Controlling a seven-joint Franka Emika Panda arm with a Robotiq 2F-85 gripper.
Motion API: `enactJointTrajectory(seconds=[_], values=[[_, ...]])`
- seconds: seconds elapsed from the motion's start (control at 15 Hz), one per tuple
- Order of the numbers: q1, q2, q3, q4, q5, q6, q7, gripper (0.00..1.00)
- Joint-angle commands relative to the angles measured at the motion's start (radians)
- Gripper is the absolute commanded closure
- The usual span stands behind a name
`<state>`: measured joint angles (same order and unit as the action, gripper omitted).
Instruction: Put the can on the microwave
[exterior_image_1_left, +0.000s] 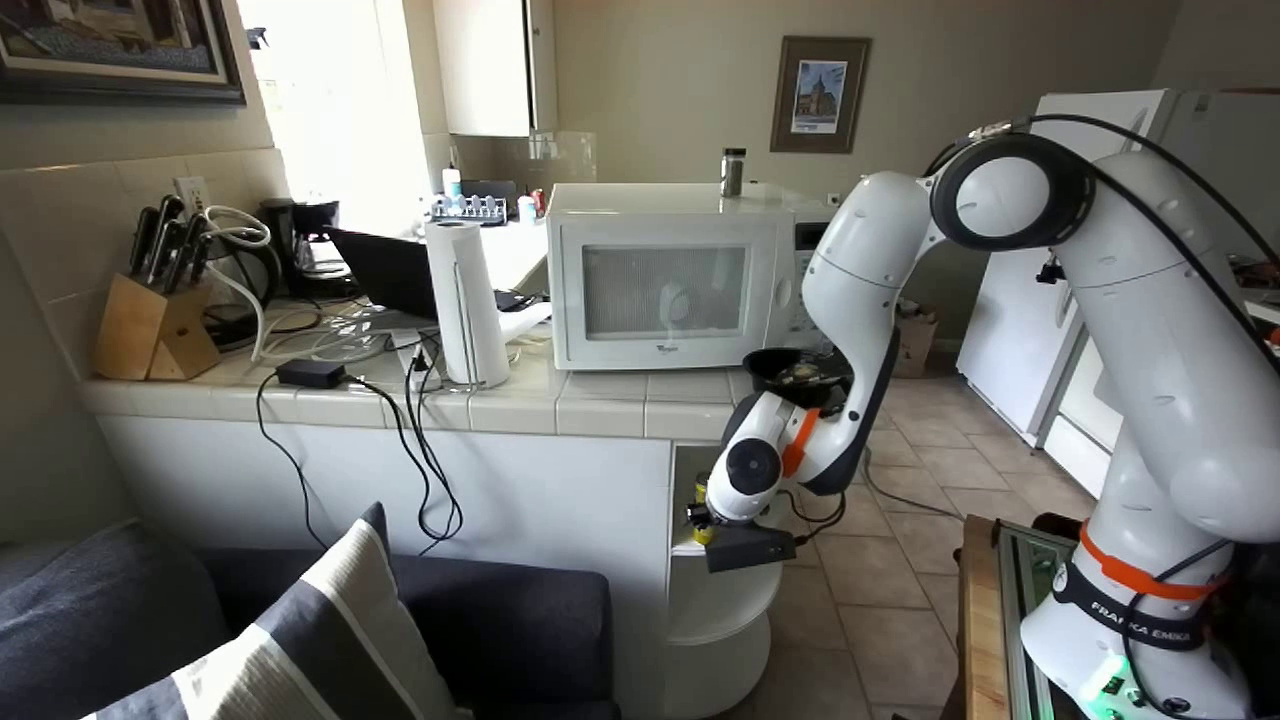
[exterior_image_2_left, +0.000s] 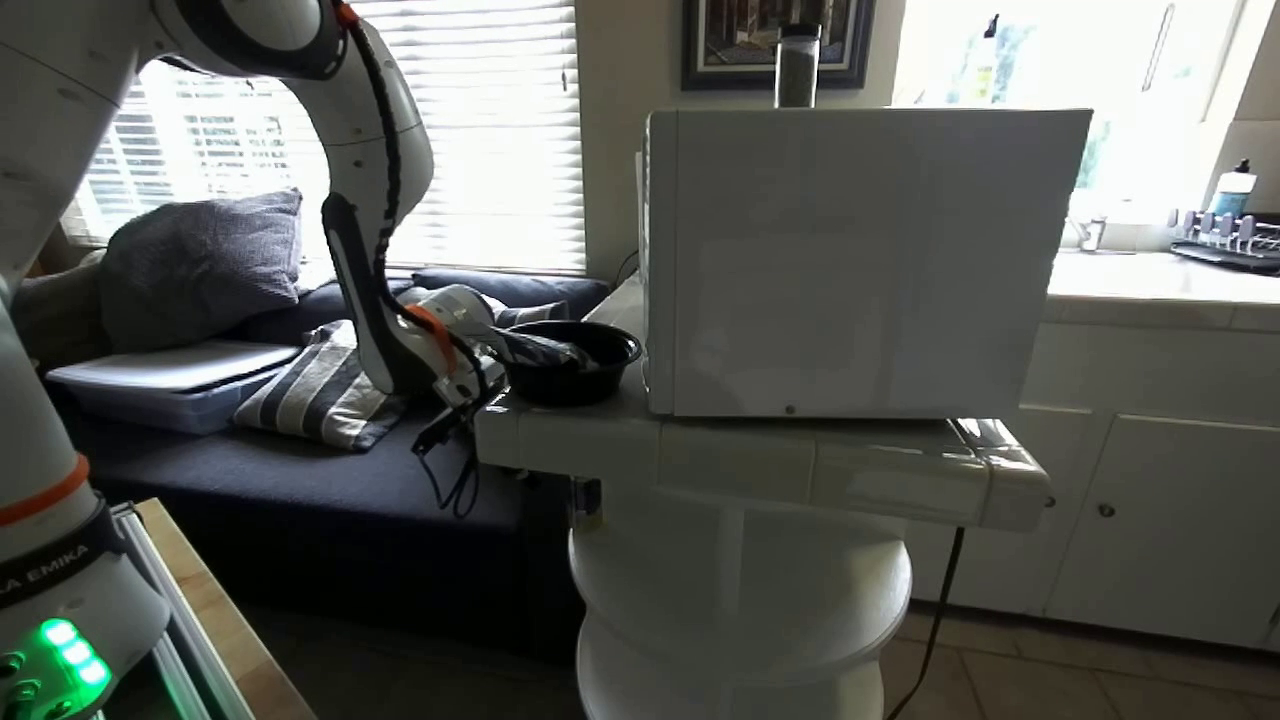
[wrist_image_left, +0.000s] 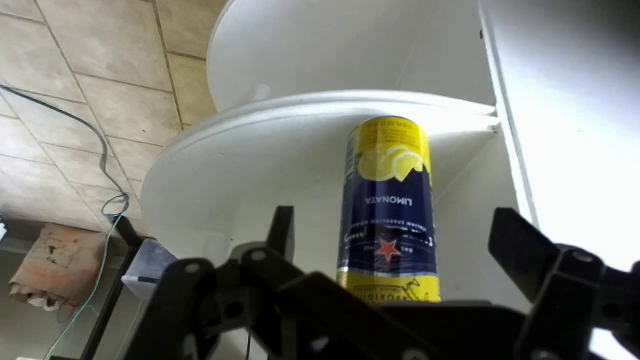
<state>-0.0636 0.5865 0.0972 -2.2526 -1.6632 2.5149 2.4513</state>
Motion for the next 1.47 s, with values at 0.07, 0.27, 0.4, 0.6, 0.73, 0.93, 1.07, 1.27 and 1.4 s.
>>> enactJointTrajectory(seconds=[0.07, 0.27, 0.4, 0.6, 0.73, 0.93, 1.07, 1.27, 1.4], values=[[0.032, 0.084, -0.022, 0.074, -0.074, -0.062, 0.112, 0.00], [0.037, 0.100, -0.020, 0.088, -0.084, -0.118, 0.130, 0.00], [0.040, 0.109, -0.018, 0.095, -0.100, -0.144, 0.135, 0.00], [0.043, 0.119, -0.014, 0.105, -0.144, -0.163, 0.157, 0.00], [0.046, 0.122, -0.014, 0.108, -0.176, -0.189, 0.170, 0.00], [0.044, 0.130, -0.012, 0.114, -0.205, -0.233, 0.178, 0.00], [0.040, 0.138, -0.009, 0.118, -0.212, -0.247, 0.179, 0.00], [0.036, 0.149, -0.005, 0.125, -0.210, -0.251, 0.171, 0.27], [0.036, 0.156, -0.005, 0.129, -0.205, -0.252, 0.166, 0.42]])
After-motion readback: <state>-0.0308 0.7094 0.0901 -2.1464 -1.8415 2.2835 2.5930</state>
